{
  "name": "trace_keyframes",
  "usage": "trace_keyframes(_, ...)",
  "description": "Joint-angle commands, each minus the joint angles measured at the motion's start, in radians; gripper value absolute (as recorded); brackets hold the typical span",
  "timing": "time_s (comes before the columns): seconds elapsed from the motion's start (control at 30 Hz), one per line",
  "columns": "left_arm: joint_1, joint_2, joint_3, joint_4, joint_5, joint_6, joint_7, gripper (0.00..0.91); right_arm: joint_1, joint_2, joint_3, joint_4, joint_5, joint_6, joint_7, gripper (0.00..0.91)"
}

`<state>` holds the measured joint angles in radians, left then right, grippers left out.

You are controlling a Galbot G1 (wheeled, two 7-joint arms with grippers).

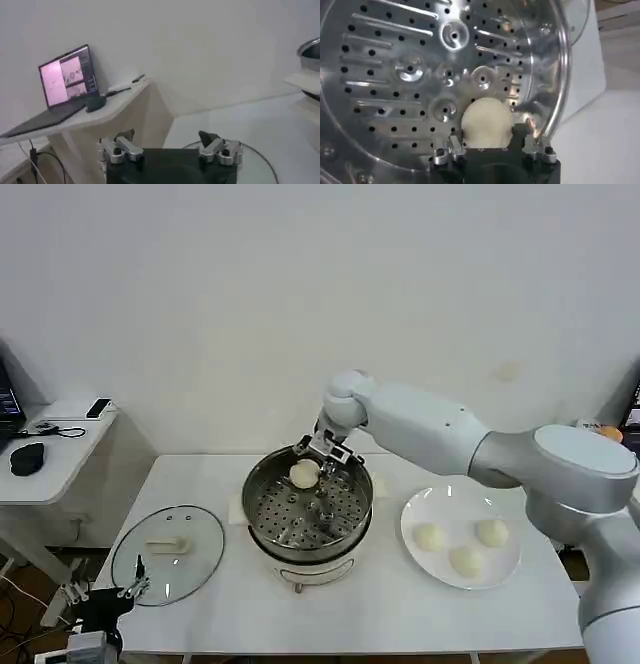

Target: Take steamed baozi put them in steamer then cover it.

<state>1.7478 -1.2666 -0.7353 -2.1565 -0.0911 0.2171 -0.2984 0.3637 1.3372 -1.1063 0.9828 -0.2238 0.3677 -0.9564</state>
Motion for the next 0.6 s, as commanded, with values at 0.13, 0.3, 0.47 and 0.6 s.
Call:
trace_keyframes(0.13,-0.001,0.000,0.006,0.001,0.001,0.001,0.001,0.907,-0.003,0.001,0.013,-0.004,-0.019,0.030,0.027,0.907)
trace_keyframes(0.3,-0.004,0.003,0.006,-0.006,0.000,0.004,0.002,0.907,0.063,-0.054,0.016,0.093,0.102,-0.042,0.007,0.907)
trace_keyframes(0.47,-0.004,0.016,0.006,-0.023,-0.013,0.013,0.008,0.907,0.199,-0.190,-0.038,0.273,0.292,-0.205,-0.010,0.907)
trace_keyframes(0.6,-0.012,0.033,0.006,-0.027,-0.028,0.021,0.013,0.907,0.292,-0.387,-0.107,0.412,0.397,-0.323,-0.004,0.907)
